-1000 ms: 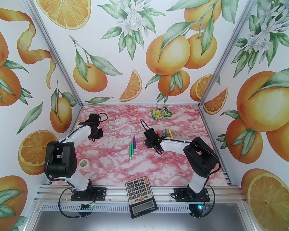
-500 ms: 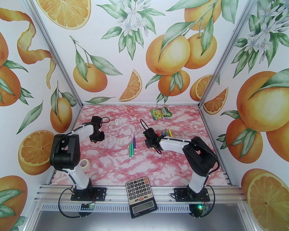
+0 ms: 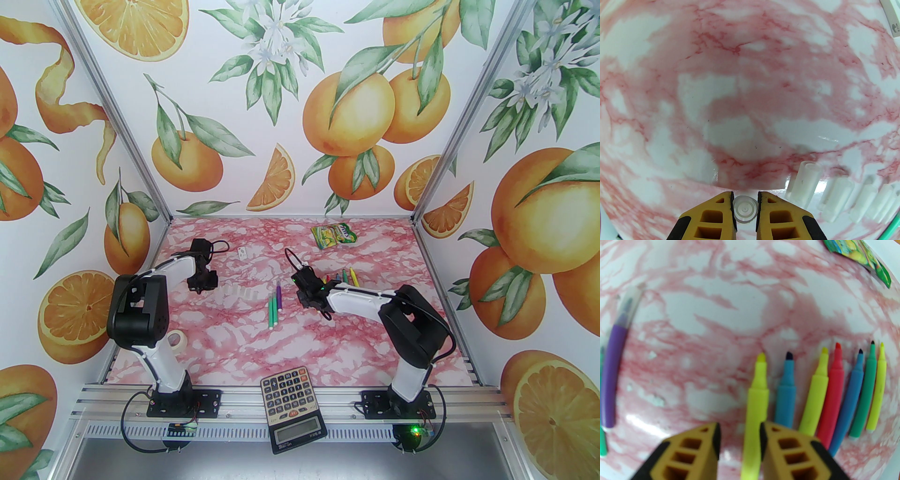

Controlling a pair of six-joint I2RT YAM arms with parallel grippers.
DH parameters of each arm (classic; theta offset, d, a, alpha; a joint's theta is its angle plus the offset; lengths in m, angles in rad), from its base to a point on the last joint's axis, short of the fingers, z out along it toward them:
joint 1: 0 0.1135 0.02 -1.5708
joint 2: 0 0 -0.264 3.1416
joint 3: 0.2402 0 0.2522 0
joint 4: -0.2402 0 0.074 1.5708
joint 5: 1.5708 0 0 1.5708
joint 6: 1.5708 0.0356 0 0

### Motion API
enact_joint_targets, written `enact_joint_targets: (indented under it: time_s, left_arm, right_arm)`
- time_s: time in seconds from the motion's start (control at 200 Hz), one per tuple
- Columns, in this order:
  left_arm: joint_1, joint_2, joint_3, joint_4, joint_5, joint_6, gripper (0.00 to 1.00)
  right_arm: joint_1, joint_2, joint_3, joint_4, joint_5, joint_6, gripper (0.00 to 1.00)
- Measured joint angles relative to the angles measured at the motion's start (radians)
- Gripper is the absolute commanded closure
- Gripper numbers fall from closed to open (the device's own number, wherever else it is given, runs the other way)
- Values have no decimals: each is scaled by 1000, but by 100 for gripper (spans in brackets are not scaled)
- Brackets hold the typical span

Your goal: Open the pen caps

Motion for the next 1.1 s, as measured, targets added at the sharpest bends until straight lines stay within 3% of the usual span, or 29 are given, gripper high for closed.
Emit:
enact_joint_targets:
  time_s: [0.681, 0.976, 1.101]
  left_arm:
    - [0, 26, 5, 2, 90, 0, 67]
    - [0, -40, 5, -31, 97, 1, 50]
    - [0, -106, 5, -36, 114, 0, 47]
  right_arm:
    - [37, 3, 70, 92, -255, 26, 61]
    - [50, 71, 124, 113, -320, 73, 61]
    - [53, 101, 138, 109, -327, 81, 61]
